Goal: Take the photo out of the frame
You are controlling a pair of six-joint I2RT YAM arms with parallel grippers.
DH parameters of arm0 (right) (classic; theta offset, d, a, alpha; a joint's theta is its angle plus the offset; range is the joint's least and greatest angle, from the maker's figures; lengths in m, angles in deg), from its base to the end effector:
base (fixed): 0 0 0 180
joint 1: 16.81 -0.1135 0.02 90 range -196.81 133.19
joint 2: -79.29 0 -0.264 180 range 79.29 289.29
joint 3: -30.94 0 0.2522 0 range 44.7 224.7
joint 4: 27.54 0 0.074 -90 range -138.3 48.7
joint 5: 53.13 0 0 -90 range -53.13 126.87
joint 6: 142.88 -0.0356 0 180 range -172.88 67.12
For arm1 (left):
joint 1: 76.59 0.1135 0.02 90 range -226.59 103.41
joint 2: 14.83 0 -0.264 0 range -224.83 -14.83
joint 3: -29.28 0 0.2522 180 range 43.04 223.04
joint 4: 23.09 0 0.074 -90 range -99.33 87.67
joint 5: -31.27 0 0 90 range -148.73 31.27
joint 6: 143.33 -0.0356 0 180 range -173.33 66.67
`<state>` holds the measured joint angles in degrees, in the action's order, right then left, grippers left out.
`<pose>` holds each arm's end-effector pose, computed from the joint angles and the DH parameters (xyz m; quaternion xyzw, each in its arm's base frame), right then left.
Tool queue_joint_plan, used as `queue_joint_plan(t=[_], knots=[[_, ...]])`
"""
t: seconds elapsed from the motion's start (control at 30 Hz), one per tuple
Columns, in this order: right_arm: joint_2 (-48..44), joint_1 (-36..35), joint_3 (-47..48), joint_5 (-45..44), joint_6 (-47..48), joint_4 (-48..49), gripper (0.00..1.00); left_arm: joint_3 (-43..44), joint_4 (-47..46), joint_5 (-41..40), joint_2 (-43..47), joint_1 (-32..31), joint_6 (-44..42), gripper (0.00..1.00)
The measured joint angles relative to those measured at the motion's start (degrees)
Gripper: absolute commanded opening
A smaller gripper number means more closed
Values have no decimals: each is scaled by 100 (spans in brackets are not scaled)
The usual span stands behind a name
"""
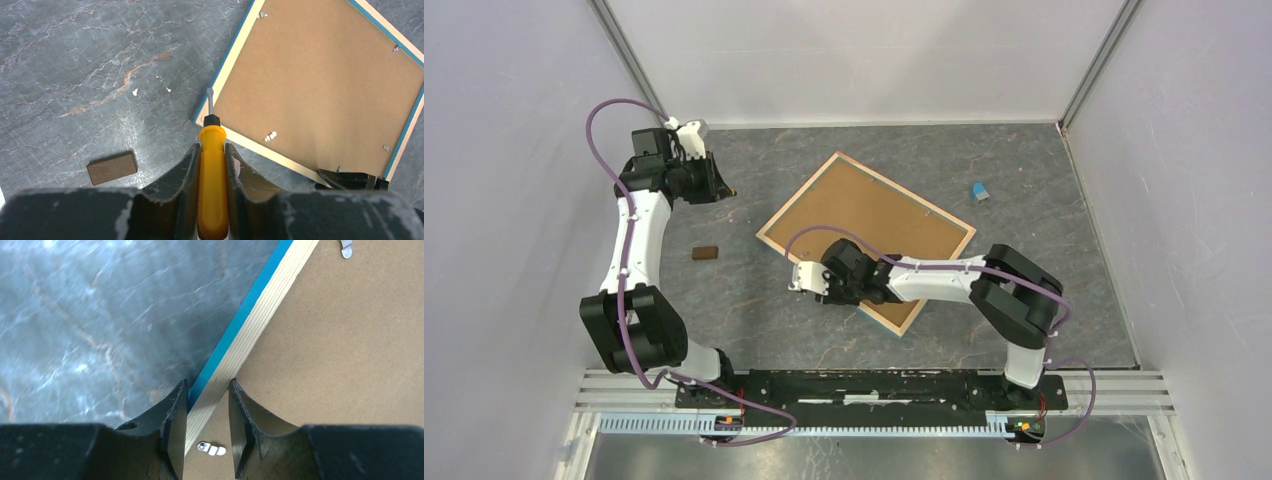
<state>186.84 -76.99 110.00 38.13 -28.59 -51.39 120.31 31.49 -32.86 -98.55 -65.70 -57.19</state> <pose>0.1924 0.3372 0.1582 -0.6388 0.6983 0.1093 0.3038 0.3105 0.0439 0.3301 0.0257 0.9109 -0.1612 0.3789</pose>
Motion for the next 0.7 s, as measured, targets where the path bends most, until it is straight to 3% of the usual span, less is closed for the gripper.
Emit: queue_joint_plan(t=[0.47, 0.7], knots=[[-1263, -90, -1606, 286, 1401, 227, 0, 0, 354, -33, -2, -173, -387, 2], [-1834, -96, -2251, 323, 1919, 295, 0, -13, 498, -492, -2, -951, -776, 2]])
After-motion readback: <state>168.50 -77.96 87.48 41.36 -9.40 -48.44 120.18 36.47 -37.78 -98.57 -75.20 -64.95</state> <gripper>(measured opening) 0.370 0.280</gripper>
